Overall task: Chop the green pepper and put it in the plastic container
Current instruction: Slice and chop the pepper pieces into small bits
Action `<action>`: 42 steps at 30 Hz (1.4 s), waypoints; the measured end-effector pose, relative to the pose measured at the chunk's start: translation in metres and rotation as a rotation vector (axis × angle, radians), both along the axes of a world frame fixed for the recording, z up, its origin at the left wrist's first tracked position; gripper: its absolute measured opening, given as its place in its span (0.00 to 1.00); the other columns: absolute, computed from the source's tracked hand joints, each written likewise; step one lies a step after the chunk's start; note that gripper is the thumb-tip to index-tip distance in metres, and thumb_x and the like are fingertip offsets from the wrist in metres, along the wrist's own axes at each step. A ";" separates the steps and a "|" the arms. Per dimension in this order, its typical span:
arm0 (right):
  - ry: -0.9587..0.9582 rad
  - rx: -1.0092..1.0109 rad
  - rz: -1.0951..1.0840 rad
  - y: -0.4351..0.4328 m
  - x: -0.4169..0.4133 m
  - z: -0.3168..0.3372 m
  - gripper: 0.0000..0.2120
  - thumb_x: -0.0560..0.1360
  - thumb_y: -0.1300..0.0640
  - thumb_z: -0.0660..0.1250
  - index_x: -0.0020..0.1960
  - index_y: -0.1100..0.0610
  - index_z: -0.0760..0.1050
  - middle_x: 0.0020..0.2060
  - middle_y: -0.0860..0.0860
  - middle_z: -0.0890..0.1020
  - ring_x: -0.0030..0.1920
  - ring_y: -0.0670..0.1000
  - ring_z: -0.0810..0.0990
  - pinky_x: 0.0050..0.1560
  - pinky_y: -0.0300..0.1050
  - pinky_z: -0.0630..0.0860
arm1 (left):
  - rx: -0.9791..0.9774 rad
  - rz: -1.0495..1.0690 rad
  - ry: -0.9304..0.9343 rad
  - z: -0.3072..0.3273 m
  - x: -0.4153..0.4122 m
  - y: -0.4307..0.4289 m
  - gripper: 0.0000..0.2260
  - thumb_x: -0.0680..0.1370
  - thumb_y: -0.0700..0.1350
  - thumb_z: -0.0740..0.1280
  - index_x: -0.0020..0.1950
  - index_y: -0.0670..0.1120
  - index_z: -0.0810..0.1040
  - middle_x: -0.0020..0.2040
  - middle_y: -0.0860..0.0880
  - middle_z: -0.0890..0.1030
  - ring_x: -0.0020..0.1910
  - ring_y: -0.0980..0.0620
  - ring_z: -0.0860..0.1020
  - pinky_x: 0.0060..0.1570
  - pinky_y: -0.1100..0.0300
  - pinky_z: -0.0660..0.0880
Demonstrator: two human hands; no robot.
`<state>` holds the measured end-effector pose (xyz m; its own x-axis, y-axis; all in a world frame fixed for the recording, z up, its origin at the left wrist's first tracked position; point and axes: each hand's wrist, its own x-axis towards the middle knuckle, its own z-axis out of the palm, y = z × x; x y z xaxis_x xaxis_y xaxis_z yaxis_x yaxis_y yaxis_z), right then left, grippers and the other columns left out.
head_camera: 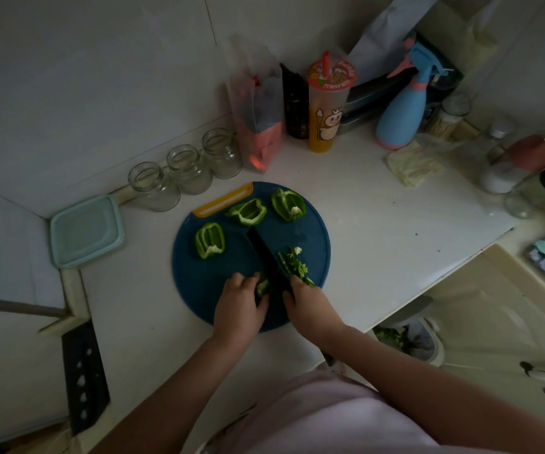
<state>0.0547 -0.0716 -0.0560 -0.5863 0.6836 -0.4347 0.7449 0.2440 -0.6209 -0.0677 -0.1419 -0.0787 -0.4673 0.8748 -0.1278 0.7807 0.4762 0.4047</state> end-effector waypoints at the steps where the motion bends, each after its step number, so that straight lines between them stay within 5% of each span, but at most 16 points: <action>1: 0.007 0.007 0.004 -0.002 0.001 0.001 0.10 0.82 0.56 0.54 0.54 0.61 0.68 0.44 0.59 0.79 0.41 0.56 0.77 0.39 0.45 0.68 | -0.002 -0.003 0.001 0.000 0.000 0.000 0.21 0.75 0.48 0.67 0.66 0.43 0.73 0.53 0.44 0.74 0.55 0.46 0.72 0.52 0.57 0.70; 14: 0.004 0.029 0.028 -0.014 0.002 0.005 0.08 0.82 0.54 0.53 0.52 0.59 0.66 0.43 0.59 0.79 0.43 0.59 0.79 0.42 0.52 0.75 | -0.028 0.015 -0.041 0.007 0.001 0.003 0.19 0.76 0.48 0.67 0.64 0.43 0.75 0.53 0.43 0.74 0.55 0.46 0.73 0.50 0.57 0.69; 34: -0.075 0.020 0.033 -0.016 -0.004 -0.005 0.06 0.81 0.57 0.54 0.53 0.59 0.65 0.38 0.56 0.75 0.41 0.58 0.78 0.38 0.49 0.73 | -0.040 0.031 -0.070 0.002 -0.005 0.006 0.15 0.74 0.48 0.69 0.60 0.46 0.79 0.48 0.45 0.75 0.46 0.47 0.76 0.44 0.57 0.71; 42: -0.098 0.001 0.013 -0.010 -0.022 -0.006 0.08 0.80 0.60 0.54 0.58 0.60 0.64 0.45 0.59 0.80 0.45 0.61 0.80 0.38 0.48 0.70 | -0.030 0.014 -0.073 -0.003 -0.008 0.006 0.16 0.75 0.49 0.69 0.60 0.45 0.79 0.47 0.44 0.76 0.46 0.45 0.76 0.44 0.55 0.71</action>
<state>0.0326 -0.0814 -0.0618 -0.5499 0.6764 -0.4900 0.7989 0.2548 -0.5447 -0.0752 -0.1364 -0.0812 -0.4682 0.8635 -0.1878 0.7428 0.4997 0.4457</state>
